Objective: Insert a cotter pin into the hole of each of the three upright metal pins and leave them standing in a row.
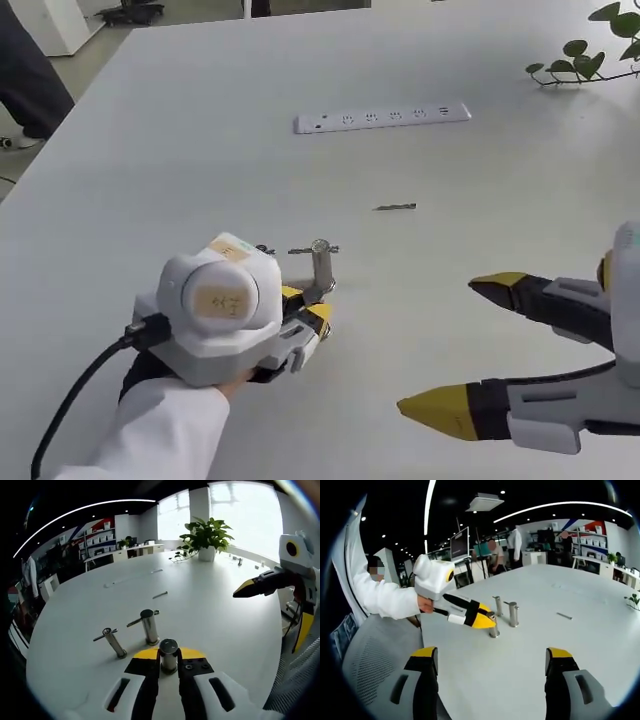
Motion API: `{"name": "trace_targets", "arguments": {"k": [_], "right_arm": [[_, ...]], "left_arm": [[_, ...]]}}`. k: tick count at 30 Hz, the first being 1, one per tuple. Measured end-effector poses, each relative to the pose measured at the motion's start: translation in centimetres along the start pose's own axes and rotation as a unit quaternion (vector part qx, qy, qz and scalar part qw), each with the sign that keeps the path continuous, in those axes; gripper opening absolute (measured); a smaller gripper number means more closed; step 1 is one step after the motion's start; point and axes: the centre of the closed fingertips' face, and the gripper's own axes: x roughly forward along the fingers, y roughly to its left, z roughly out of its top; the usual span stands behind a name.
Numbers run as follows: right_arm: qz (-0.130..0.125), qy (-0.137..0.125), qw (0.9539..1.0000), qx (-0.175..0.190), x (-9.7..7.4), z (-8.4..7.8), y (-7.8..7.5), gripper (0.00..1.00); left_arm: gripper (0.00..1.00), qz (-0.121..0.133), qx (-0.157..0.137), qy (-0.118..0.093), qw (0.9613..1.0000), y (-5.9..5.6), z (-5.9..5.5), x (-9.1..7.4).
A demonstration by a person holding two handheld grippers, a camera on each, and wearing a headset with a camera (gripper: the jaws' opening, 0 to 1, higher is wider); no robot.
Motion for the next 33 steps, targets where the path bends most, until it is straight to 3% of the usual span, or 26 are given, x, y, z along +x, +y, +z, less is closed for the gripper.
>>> {"name": "trace_targets", "arguments": {"k": [3, 6, 12, 17, 21, 23, 25, 33], "right_arm": [[0.000, -0.001, 1.0000, 0.002, 0.0, 0.0, 0.0, 0.87], [0.000, 0.001, 1.0000, 0.000, 0.0, 0.0, 0.0, 0.87], [0.000, 0.003, 1.0000, 0.000, 0.0, -0.1, 0.0, 0.87], [0.003, 0.010, 0.9999, -0.004, 0.0, -0.3, 0.1, 0.87], [0.003, 0.013, 0.9999, -0.005, -0.1, -0.3, 0.0, 0.87], [0.003, 0.015, 0.9999, -0.006, -0.1, -0.4, 0.0, 0.87], [0.006, 0.020, 0.9998, -0.007, -0.2, -0.5, 0.1, 0.87], [0.003, 0.039, 0.9991, -0.017, -1.3, -0.9, -0.2, 0.87]], "left_arm": [[0.17, -0.019, 0.017, 0.014, 0.9996, -0.3, -0.3, -0.2], [0.29, -0.031, 0.013, 0.007, 0.9994, -0.4, -0.1, -0.8], [0.49, -0.055, 0.046, -0.002, 0.9974, -0.7, -0.1, -2.1], [0.79, -0.076, 0.051, 0.009, 0.9958, -1.2, -0.8, -3.7], [0.89, -0.118, 0.039, 0.018, 0.9921, -2.5, -1.5, -5.3], [0.94, -0.125, 0.033, 0.018, 0.9915, -2.7, -1.7, -5.8], [1.00, -0.122, 0.032, 0.015, 0.9919, -2.6, -1.6, -6.4], [0.99, -0.131, 0.018, 0.009, 0.9911, -2.0, -2.0, -7.7]]}}
